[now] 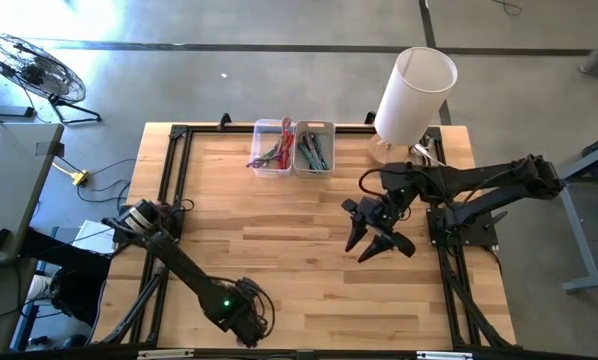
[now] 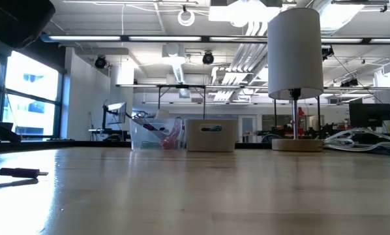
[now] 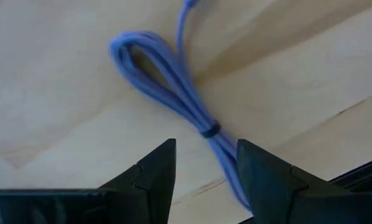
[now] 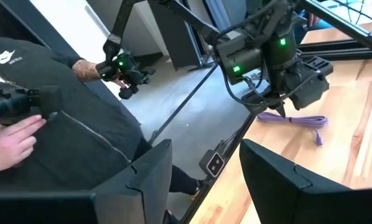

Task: Pick & Place USB Port
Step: Put the purple charger cable into the transparent bin

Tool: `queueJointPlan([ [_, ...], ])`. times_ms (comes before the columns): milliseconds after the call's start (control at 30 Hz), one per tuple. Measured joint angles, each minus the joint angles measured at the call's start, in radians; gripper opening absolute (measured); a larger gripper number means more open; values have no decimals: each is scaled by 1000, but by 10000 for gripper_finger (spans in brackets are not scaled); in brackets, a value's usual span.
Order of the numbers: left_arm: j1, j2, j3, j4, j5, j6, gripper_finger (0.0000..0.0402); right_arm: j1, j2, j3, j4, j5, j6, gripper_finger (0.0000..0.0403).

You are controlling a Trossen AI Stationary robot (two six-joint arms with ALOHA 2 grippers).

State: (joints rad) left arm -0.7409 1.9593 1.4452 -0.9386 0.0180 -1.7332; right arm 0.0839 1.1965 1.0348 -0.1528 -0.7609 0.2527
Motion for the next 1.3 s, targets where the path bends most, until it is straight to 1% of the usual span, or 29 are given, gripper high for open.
queueJointPlan([
  [367, 2, 67, 0, 27, 29, 0, 165, 35, 0, 0, -2, 0, -7, 181],
  [500, 2, 93, 4, 35, 53, 33, 162, 35, 0, 0, -2, 0, 8, 181],
  [567, 3, 108, 5, 38, 63, 59, 142, 35, 0, 0, -7, 1, 9, 181],
  [600, 3, 113, 5, 38, 65, 82, 123, 37, 0, 0, -9, 1, 9, 181],
  [633, 3, 116, 6, 40, 65, 108, 99, 40, 0, 0, -10, 2, 10, 181],
  [700, 3, 119, 5, 33, 64, 157, 37, 47, 0, 0, -15, 3, 9, 181],
  [733, 3, 119, 5, 27, 59, 162, 24, 53, 0, 0, -17, 3, 9, 181],
  [833, 2, 110, 6, -11, 57, 150, 24, 75, 0, 0, -27, 3, 9, 181],
  [933, 20, 82, 1, -45, 41, 188, 18, 107, -3, 0, -38, 4, -11, 181],
  [1000, 41, 40, -8, -128, -20, 217, 17, 127, -7, 0, -56, 21, -46, 181],
  [1100, 103, -61, -1, -170, -118, 286, 17, 147, -21, -1, -86, 76, -81, 181],
  [1167, 150, -147, -2, -252, -212, 349, 17, 147, -34, -1, -102, 118, -100, 181],
  [1300, 269, -333, -3, -352, -438, 457, 17, 138, -67, -1, -128, 203, -127, 181],
])
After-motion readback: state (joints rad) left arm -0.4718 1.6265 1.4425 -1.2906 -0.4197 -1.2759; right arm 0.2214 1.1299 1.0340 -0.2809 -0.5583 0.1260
